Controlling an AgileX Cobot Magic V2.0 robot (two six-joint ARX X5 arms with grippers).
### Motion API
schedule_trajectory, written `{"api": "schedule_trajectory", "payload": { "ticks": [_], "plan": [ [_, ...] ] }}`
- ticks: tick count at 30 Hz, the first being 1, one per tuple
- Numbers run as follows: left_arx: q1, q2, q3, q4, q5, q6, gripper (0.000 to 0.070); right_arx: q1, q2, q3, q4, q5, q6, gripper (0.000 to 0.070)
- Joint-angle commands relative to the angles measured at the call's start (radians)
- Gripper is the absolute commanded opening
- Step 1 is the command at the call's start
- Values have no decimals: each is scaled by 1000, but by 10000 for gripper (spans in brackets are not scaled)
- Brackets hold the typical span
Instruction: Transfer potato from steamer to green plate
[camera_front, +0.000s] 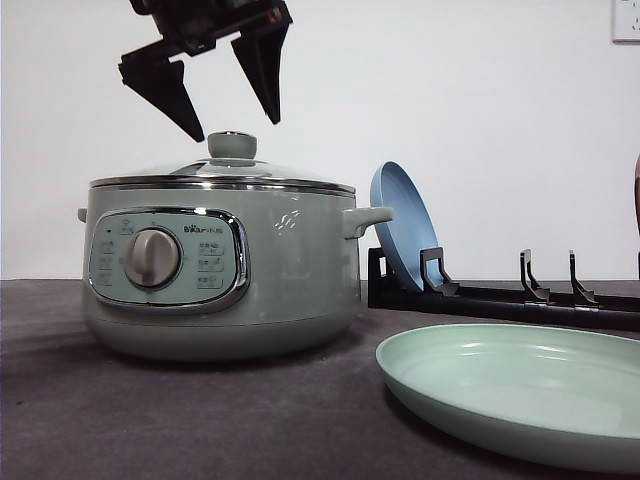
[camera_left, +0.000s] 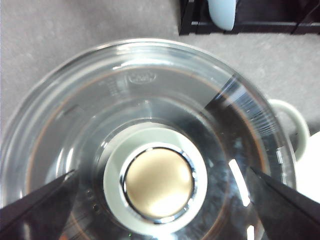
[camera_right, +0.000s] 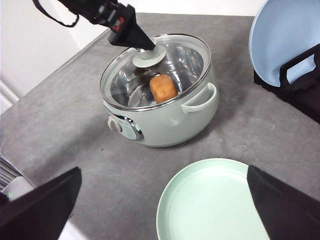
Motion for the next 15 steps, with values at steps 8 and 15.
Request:
{"api": "schedule_trajectory", "payload": {
  "ticks": [8,15],
  "plan": [
    [-9,29,30,5,-5,17,699,2,2,16,5,1,10,700],
    [-9,44,30,-5,-5,16,699,2,2,16,5,1,10,700]
  ]
}}
